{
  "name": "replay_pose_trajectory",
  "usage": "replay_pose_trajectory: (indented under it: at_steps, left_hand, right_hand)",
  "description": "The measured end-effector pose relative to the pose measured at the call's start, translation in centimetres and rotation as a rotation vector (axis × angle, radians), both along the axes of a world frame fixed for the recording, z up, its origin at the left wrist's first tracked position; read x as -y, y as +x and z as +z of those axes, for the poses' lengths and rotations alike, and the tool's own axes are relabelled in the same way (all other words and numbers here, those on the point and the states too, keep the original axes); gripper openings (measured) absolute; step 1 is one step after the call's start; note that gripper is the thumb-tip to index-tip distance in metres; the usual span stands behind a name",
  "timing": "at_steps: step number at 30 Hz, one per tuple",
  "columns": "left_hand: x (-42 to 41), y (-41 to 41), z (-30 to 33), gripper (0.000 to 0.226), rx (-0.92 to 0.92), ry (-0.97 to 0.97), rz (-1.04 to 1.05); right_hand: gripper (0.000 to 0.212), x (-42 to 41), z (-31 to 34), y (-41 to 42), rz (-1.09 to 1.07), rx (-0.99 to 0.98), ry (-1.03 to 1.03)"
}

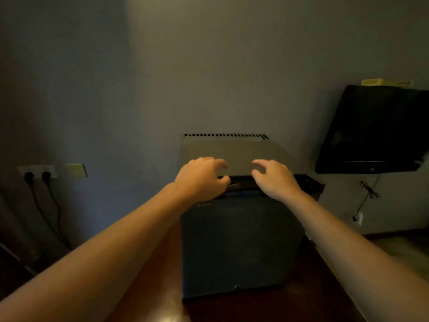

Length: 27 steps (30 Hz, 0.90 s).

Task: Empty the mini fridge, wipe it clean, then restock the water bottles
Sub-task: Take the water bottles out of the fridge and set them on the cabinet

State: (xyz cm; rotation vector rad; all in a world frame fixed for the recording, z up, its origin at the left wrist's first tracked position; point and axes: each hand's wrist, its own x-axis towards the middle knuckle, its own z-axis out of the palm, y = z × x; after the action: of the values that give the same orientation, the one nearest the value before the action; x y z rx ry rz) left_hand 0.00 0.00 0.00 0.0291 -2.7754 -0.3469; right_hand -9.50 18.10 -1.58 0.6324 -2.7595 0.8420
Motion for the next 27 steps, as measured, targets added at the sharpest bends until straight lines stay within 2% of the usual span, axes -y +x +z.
replay_pose_trajectory:
  at_steps: [4, 6, 10, 17, 27]
  left_hand:
    - [-0.2, 0.4, -3.2, 0.034, 0.100, -0.092, -0.044]
    - [-0.2, 0.7, -4.2, 0.034, 0.073, -0.107, -0.071]
    - [-0.4, 0.6, -5.3, 0.038, -0.007, -0.117, -0.053]
    - [-1.0, 0.4, -6.8, 0.048, -0.021, -0.173, 0.003]
    - [-1.4, 0.5, -5.9, 0.034, 0.030, -0.160, 0.039]
  right_hand:
    - [0.043, -0.5, -2.9, 0.3, -0.070, 0.009, 0.176]
    - [0.043, -0.6, -4.1, 0.4, -0.079, -0.036, 0.210]
    - [0.044, -0.2, -5.4, 0.7, -0.124, -0.078, 0.235]
    - [0.046, 0.1, -6.3, 1.1, -0.163, -0.109, 0.219]
    - [0.044, 0.3, -5.7, 1.4, -0.156, -0.066, 0.208]
